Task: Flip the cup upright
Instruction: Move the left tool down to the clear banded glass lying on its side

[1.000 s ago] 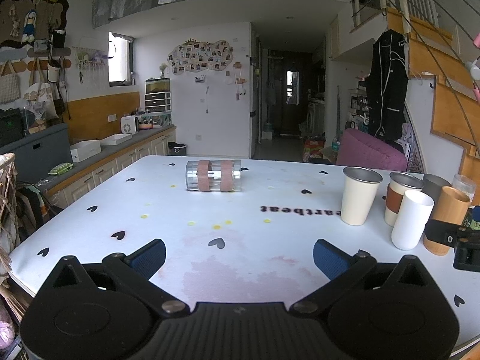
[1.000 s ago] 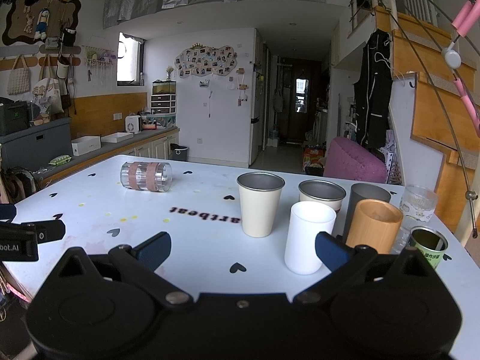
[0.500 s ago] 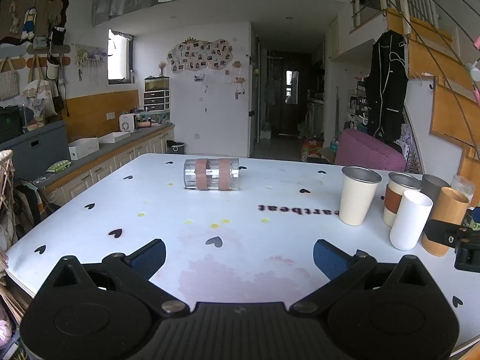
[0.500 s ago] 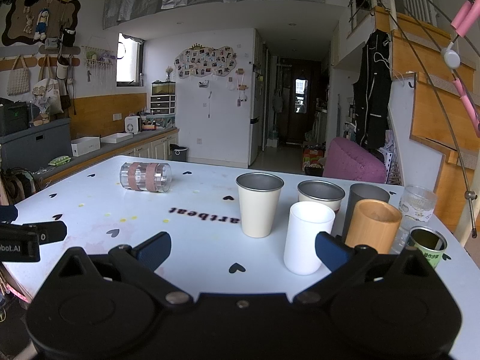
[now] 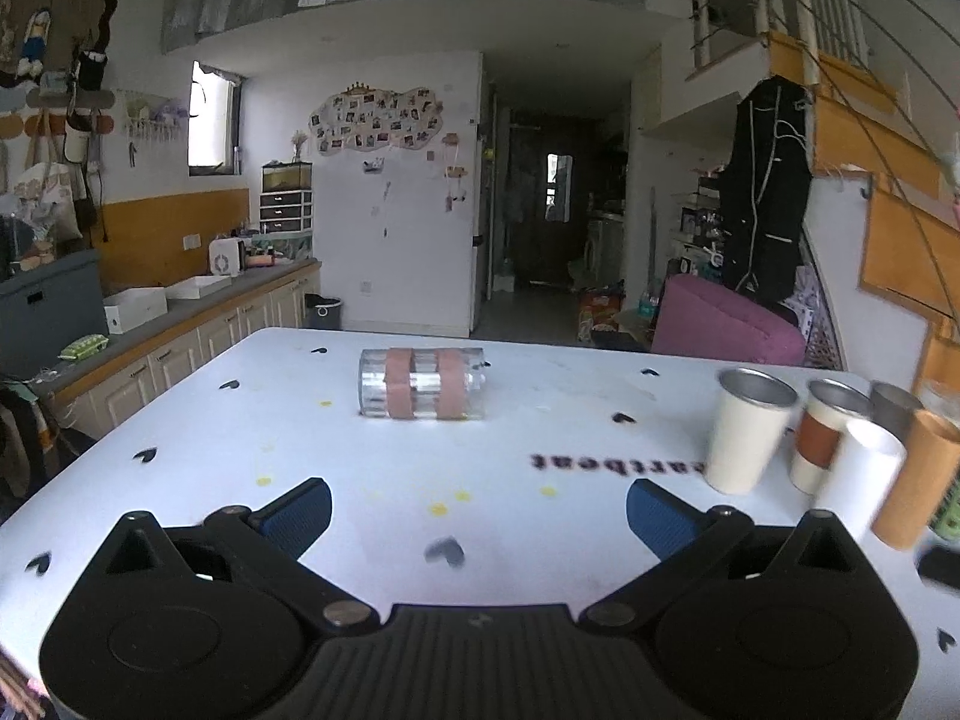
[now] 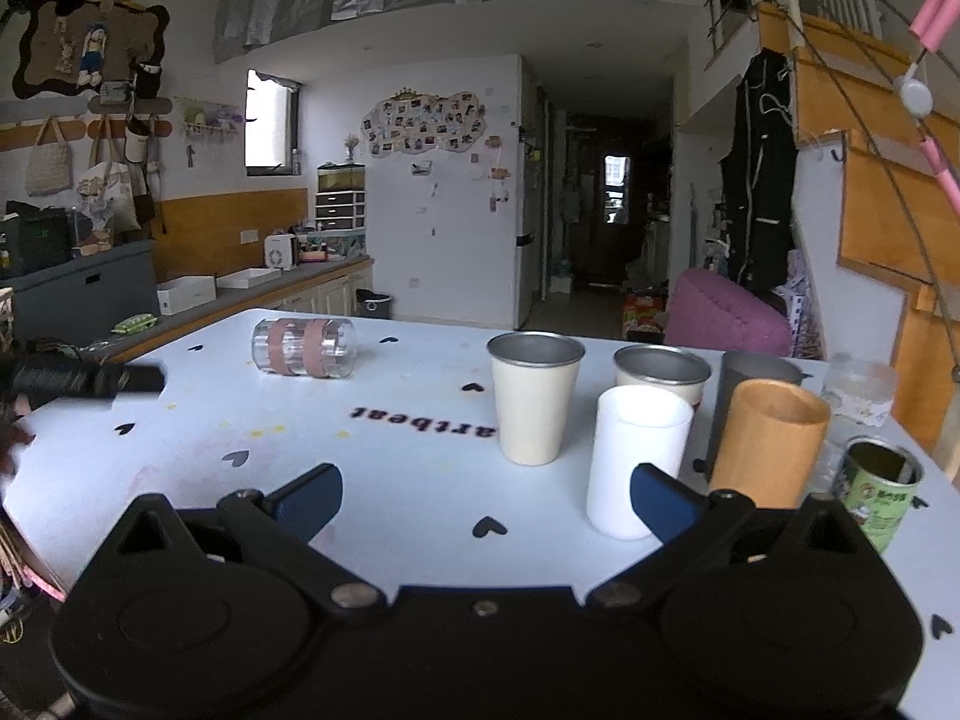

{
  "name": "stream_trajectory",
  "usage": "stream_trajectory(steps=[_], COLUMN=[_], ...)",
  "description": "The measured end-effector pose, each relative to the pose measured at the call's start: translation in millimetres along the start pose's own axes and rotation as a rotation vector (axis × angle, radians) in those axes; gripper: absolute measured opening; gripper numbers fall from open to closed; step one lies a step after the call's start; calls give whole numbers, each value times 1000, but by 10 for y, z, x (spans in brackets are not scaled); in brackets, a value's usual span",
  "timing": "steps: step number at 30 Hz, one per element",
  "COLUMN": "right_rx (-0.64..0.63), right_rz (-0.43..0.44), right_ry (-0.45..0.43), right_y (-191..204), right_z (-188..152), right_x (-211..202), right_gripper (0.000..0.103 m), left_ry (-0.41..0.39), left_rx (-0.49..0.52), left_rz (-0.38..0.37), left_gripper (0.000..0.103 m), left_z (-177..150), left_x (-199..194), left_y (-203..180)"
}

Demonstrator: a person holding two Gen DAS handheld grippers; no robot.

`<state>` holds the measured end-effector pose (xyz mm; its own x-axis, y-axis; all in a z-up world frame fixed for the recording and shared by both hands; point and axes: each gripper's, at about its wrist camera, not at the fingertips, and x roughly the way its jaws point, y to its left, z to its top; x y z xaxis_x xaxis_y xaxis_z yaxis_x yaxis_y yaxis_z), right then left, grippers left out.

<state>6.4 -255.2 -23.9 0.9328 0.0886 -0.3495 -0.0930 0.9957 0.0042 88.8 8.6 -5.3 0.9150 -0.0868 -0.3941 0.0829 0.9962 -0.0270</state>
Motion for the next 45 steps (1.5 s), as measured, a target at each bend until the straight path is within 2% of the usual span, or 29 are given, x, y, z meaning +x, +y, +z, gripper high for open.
stream_trajectory(steps=[4, 8, 13, 19, 21, 24, 27, 29, 31, 35, 40, 45], right_rx=[-5, 9, 36, 77, 75, 74, 70, 75, 86, 92, 108, 110], right_rz=[36, 65, 94, 107, 100, 94, 85, 83, 84, 95, 97, 109], right_ry=[2, 12, 21, 37, 40, 47, 60, 64, 70, 85, 93, 104], right_y=[-9, -33, -98, -230, -251, -289, -313, -328, -358, -376, -420, -417], right_z=[-65, -100, -118, -125, -130, -141, -160, -169, -185, -199, -212, -225], right_x=[116, 261, 428, 594, 647, 702, 774, 805, 849, 912, 964, 1027], right_gripper=[103, 103, 103, 103, 103, 103, 103, 103, 103, 103, 103, 103], left_ry=[14, 26, 48, 91, 91, 70, 94, 112, 95, 126, 211, 273], left_rx=[-37, -120, -292, -523, -561, -564, -599, -627, -613, -623, -558, -436], left_rz=[-26, -57, -84, -122, -143, -128, -174, -227, -226, -268, -365, -443], left_gripper=[103, 103, 103, 103, 103, 103, 103, 103, 103, 103, 103, 103], left_z=[235, 444, 628, 630, 628, 646, 588, 531, 514, 461, 349, 284], left_x=[380, 849, 1555, 2348, 2532, 2737, 2860, 2886, 2843, 2778, 2631, 2541], left_y=[278, 558, 940, 1361, 1445, 1483, 1508, 1490, 1442, 1381, 1118, 755])
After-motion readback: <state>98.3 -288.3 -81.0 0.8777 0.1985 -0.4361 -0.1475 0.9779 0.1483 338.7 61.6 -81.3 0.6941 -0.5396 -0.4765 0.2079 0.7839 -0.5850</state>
